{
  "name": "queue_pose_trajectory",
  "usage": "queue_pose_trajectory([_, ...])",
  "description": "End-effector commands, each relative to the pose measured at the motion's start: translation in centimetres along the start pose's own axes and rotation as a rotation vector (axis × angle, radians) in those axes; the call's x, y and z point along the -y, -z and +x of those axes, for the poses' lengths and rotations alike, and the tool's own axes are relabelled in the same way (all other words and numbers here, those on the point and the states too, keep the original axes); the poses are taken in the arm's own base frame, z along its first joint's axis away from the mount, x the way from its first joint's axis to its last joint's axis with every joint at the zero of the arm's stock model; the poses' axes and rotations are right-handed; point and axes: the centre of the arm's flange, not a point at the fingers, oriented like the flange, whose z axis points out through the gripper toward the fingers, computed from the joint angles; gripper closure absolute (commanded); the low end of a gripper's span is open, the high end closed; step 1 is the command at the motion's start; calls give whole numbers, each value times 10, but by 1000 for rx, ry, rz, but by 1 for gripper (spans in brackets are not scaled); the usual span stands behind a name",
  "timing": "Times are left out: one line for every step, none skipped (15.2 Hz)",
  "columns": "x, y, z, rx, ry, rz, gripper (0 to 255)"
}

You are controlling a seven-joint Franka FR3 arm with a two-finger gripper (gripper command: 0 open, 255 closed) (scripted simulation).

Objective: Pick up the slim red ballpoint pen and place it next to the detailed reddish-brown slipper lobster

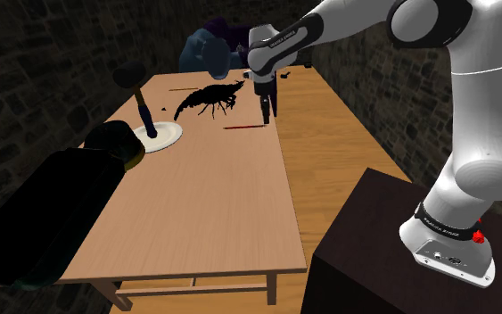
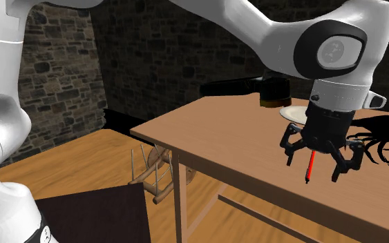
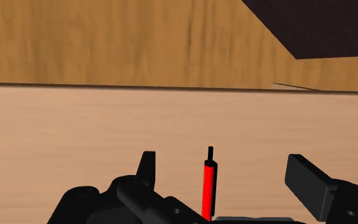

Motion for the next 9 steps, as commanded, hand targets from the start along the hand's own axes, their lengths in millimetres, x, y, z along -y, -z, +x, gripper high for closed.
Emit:
queue_pose_trajectory([-1, 25, 2, 0, 0, 0, 0])
queue_pose_trajectory([-1, 35, 2, 0, 0, 0, 0])
queue_pose_trajectory([-1, 35, 2, 0, 0, 0, 0])
queue_pose_trajectory([-1, 35, 2, 0, 0, 0, 0])
queue_pose_trajectory([-1, 35, 2, 0, 0, 0, 0])
queue_pose_trajectory([-1, 35, 2, 0, 0, 0, 0])
queue_pose_trajectory([-1, 35, 2, 0, 0, 0, 0])
queue_pose_trajectory([-1, 35, 2, 0, 0, 0, 0])
queue_pose_trajectory([-1, 35, 2, 0, 0, 0, 0])
